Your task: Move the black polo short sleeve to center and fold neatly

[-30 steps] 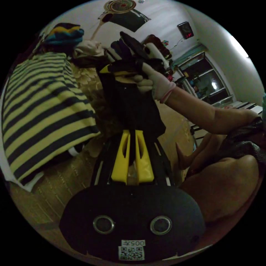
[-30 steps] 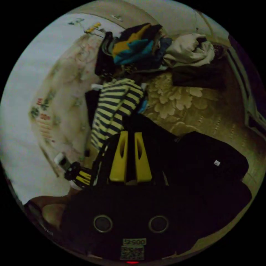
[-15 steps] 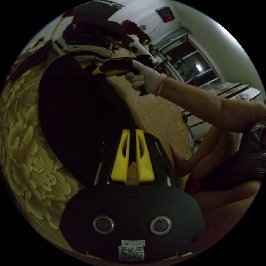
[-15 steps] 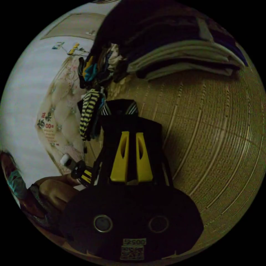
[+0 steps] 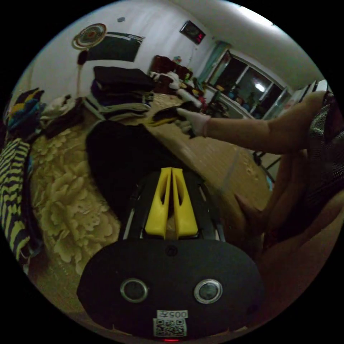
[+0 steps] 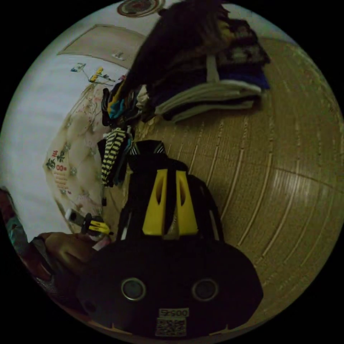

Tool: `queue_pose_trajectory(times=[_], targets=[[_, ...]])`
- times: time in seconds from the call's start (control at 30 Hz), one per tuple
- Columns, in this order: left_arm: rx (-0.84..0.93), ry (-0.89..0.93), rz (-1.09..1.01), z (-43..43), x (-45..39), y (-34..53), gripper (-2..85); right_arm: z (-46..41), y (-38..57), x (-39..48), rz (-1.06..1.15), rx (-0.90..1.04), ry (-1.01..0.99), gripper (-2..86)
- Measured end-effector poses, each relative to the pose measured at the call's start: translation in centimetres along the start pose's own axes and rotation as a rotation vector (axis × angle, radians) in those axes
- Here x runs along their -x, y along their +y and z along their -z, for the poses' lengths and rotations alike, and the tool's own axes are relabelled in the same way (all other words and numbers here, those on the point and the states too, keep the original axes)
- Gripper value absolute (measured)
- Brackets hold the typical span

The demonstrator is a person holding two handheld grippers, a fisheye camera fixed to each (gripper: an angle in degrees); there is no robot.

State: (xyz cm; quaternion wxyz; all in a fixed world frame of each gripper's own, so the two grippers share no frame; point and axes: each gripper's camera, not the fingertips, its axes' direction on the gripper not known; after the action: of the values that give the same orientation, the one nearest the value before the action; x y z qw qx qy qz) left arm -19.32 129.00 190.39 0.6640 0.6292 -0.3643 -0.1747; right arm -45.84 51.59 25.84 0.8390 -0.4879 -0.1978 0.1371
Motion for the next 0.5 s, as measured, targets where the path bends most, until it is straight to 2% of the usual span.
queue_pose_trajectory(times=[0.1,0.17,0.3,0.33,0.43,0.5], targets=[[0.087,0.077,-0.043,-2.2,0.3,-2.0,-0.6,1.6,1.6,2.8,0.155,0.011,-0.02,-0.4],[0.145,0.125,-0.068,-3.9,0.0,-3.3,-0.6,0.3,3.3,4.9,0.266,0.136,-0.042,-0.8],[0.335,0.059,-0.102,-8.0,-0.4,-5.0,-0.4,-2.4,6.4,5.1,0.295,0.299,0.035,-0.9],[0.313,0.066,-0.101,-7.8,-0.3,-5.2,-0.3,-3.0,7.4,4.5,0.27,0.337,0.082,-0.9],[0.3,0.109,-0.11,-6.4,0.4,-6.9,0.1,-1.4,8.7,3.4,0.201,0.301,0.038,-0.9],[0.194,0.065,-0.073,-2.9,1.8,-8.2,0.7,0.6,9.1,3.3,0.191,0.255,0.016,-0.8]])
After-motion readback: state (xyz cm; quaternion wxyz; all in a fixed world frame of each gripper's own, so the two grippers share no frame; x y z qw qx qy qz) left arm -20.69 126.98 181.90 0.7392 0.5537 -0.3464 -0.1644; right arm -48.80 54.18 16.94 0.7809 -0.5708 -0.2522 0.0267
